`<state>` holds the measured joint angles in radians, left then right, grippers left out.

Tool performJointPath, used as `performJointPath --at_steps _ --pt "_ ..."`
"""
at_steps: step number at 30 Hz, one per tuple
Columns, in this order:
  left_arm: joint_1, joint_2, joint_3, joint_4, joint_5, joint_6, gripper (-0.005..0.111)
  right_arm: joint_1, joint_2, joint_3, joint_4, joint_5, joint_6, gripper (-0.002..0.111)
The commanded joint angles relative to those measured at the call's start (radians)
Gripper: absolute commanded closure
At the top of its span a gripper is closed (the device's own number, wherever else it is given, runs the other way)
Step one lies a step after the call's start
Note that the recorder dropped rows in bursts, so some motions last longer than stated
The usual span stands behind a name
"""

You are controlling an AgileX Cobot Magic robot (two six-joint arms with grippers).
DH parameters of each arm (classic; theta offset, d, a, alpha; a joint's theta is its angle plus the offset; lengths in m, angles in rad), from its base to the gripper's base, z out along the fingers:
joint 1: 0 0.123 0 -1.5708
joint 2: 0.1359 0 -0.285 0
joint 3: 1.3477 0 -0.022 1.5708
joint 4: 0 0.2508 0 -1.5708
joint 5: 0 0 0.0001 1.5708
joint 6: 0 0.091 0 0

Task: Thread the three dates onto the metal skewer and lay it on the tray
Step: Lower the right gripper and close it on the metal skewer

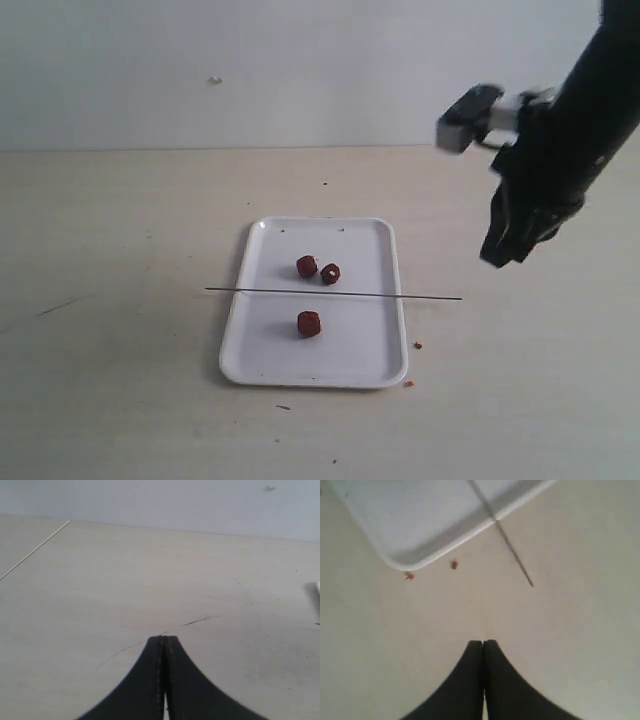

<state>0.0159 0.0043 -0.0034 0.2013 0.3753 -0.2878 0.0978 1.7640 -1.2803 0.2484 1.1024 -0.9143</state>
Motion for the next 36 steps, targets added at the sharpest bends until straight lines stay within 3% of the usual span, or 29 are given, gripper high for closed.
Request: performJointPath --at_steps 1,2,4,9,15,20,36 --pt "0.000 -0.004 0.003 0.006 -0.010 -0.003 0.107 0.095 0.106 -0.013 -0.017 -0.176 -0.219 0.082" --pt "0.000 -0.004 0.003 0.006 -0.010 -0.003 0.107 0.124 0.129 -0.015 -0.017 -0.230 -0.280 0.072" --pt "0.000 -0.004 0.003 0.006 -0.010 -0.003 0.107 0.177 0.149 -0.015 -0.017 -0.290 -0.351 0.066" --pt "0.000 -0.004 0.003 0.006 -0.008 -0.003 0.107 0.280 0.193 -0.095 -0.092 -0.337 -0.277 0.066" --pt "0.000 -0.004 0.003 0.006 -0.008 -0.003 0.107 0.285 0.328 -0.268 -0.118 -0.157 -0.166 0.066" --pt "0.000 -0.004 0.003 0.006 -0.008 -0.003 0.107 0.285 0.387 -0.286 -0.203 -0.155 -0.101 0.066" --pt "0.000 -0.004 0.003 0.006 -0.008 -0.003 0.107 0.285 0.452 -0.286 -0.198 -0.181 -0.040 0.066"
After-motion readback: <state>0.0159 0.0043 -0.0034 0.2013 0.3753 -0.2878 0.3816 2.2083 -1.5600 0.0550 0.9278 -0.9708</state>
